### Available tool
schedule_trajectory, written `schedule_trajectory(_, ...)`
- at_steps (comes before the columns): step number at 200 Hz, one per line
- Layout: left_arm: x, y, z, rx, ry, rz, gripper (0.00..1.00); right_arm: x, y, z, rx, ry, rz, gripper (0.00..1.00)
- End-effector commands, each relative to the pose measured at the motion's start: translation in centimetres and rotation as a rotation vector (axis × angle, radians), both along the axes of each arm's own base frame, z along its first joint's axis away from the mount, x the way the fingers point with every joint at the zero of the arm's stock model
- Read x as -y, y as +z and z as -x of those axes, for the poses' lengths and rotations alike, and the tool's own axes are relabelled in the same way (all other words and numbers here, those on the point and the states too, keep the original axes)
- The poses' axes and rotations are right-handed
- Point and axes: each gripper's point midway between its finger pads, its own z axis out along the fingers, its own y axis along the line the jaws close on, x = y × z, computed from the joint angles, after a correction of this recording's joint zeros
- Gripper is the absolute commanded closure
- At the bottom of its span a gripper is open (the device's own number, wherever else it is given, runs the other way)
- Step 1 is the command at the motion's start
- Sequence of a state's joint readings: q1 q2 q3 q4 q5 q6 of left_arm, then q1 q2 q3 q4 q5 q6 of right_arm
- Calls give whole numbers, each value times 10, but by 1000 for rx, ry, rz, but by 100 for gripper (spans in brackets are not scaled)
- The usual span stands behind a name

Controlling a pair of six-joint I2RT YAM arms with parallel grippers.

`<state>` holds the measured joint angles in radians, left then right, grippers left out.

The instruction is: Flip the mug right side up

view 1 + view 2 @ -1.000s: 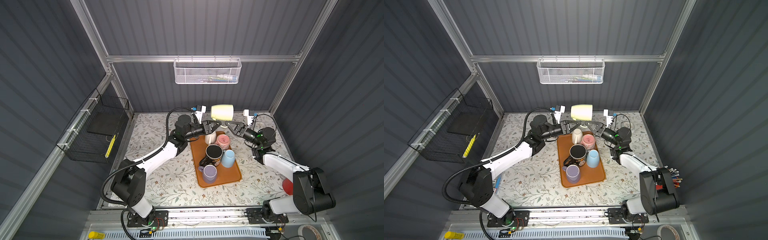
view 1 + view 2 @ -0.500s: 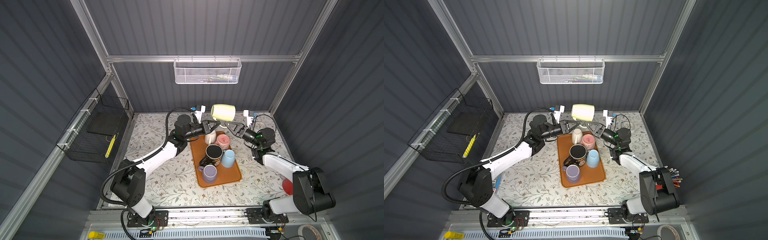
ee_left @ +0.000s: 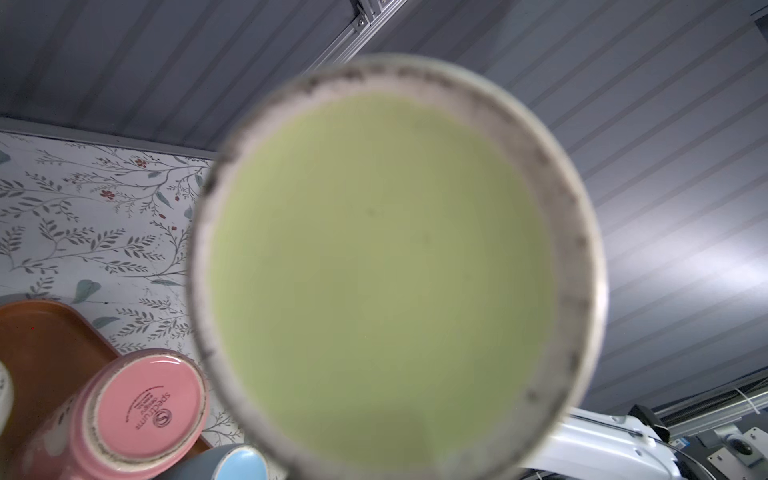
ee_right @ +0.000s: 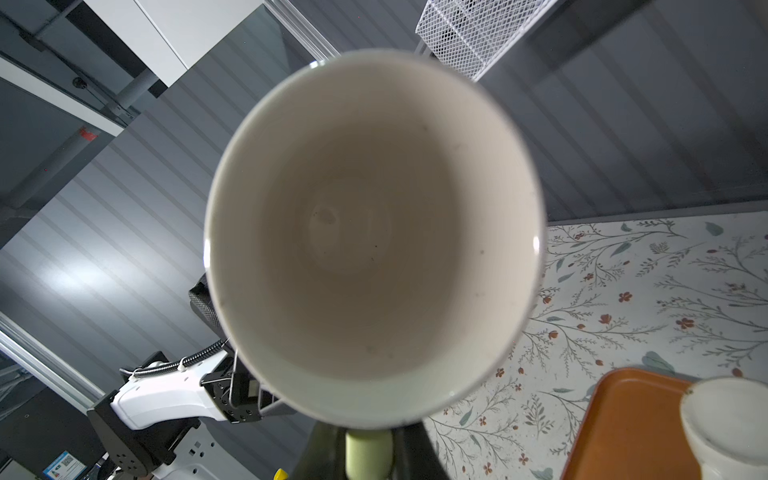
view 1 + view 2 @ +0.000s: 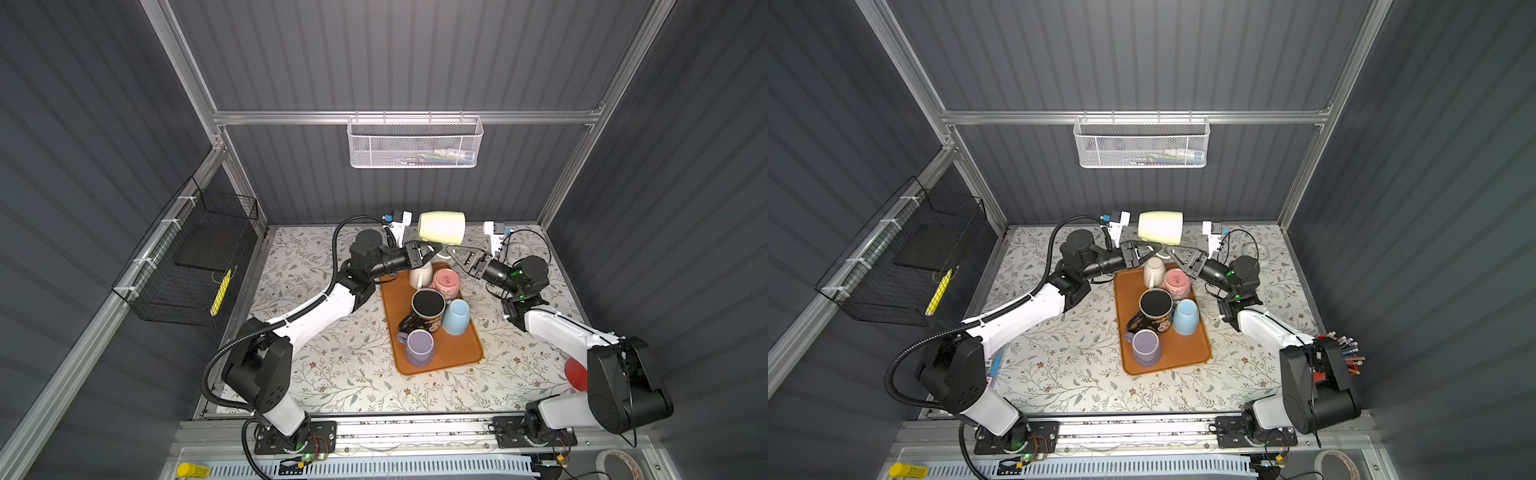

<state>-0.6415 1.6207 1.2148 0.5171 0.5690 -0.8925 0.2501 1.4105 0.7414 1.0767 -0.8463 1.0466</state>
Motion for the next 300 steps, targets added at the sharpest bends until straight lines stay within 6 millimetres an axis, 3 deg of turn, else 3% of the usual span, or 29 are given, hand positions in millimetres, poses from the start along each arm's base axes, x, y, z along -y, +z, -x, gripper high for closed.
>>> schedule_trajectory(1, 1, 10, -4, 48, 8, 28, 72, -5, 21, 22, 122, 56, -3, 100)
schedule_trajectory(25, 1, 10, -5, 48, 13, 31, 89, -5, 21, 21, 121, 52, -5, 100)
schedule_trajectory(57, -1, 8, -4, 47, 20, 26, 100, -4, 20, 20, 119, 47, -6, 100)
schedule_trajectory(95, -2, 8, -4, 48, 22, 18, 100, -4, 19, 18, 113, 49, -22, 100)
schedule_trajectory(108, -2, 7, -5, 46, 24, 17, 100, -5, 20, 18, 111, 55, -29, 83)
schedule_trajectory(128, -1, 7, -5, 46, 24, 18, 100, -6, 22, 16, 108, 63, -40, 69)
schedule_trajectory(161, 0, 8, -4, 47, 17, 32, 100, -10, 23, 13, 98, 74, -68, 61)
schedule_trajectory(206, 1, 10, -3, 47, 8, 43, 100, -10, 27, 7, 96, 79, -112, 62)
schedule_trajectory(228, 1, 8, -3, 43, 4, 46, 100, -10, 30, 5, 96, 83, -129, 77)
schedule_trajectory(250, 2, 7, -2, 39, 1, 48, 100, -10, 29, 3, 91, 78, -133, 85)
schedule_trajectory(284, 6, 4, -2, 32, -11, 54, 100, -10, 29, 0, 87, 69, -139, 74)
schedule_trajectory(300, 7, 4, -1, 32, -14, 55, 100, -10, 28, -1, 85, 65, -140, 74)
